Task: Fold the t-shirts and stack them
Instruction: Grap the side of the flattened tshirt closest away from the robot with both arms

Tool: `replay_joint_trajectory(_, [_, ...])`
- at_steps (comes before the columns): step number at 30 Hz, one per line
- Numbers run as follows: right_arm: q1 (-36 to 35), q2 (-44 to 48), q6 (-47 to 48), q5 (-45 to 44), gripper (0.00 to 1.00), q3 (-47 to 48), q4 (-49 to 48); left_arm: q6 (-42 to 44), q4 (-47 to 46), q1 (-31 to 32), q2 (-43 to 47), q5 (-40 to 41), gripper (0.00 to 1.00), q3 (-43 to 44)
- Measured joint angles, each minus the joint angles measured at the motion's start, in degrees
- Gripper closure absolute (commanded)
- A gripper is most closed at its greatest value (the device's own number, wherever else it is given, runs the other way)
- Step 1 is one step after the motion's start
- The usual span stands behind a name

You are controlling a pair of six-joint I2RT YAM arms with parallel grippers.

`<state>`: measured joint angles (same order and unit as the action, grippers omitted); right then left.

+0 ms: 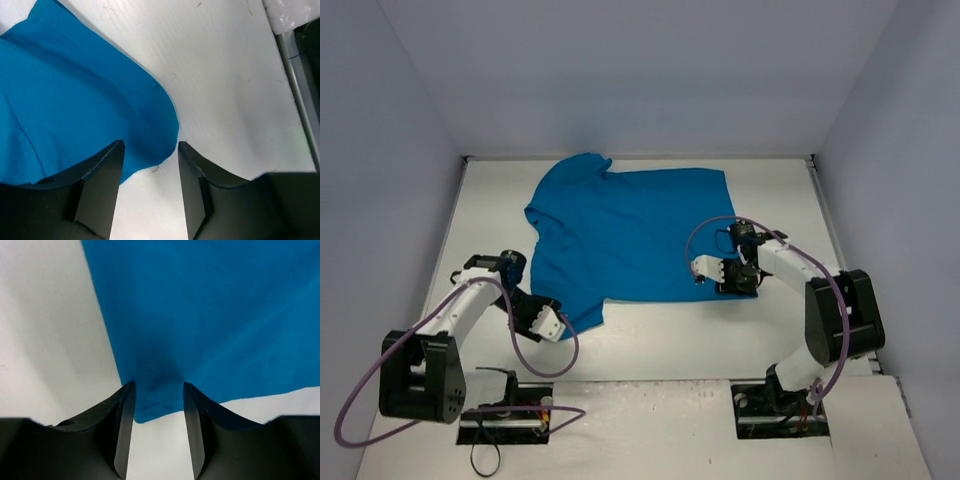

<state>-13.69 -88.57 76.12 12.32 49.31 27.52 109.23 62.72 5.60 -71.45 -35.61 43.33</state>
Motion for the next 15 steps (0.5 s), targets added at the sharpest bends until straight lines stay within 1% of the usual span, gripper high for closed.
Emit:
replay_joint_trajectory(4, [-0.01,-2.43,-0.86,-0.1,0.72,1.18,-0.82,0.8,-1.9,1.38,-3.38,0.56,0.5,0.02])
replay_joint_trajectory(7, [-0.01,-3.78,-1.51,-0.12,0.86,1.51,-1.52,1.28,-3.49,2.78,-5.24,1.11,0.5,-0.01])
replay_joint_trajectory(8, [-0.04,-4.14,-1.6,-0.16,0.89,1.54,-1.55,1.38,-4.25,3.32,-5.48,1.27,0.5,-0.19])
replay_joint_trajectory(13, [-0.32,-4.39,-2.25,-0.48,0.98,1.65,-1.61,1.54,-7.6,5.94,-5.15,1.88,0.58,-3.34])
replay_joint_trajectory(15, [-0.51,-4.44,-2.33,-0.62,1.0,1.65,-1.62,1.66,-7.97,6.08,-5.03,2.12,0.61,-4.07])
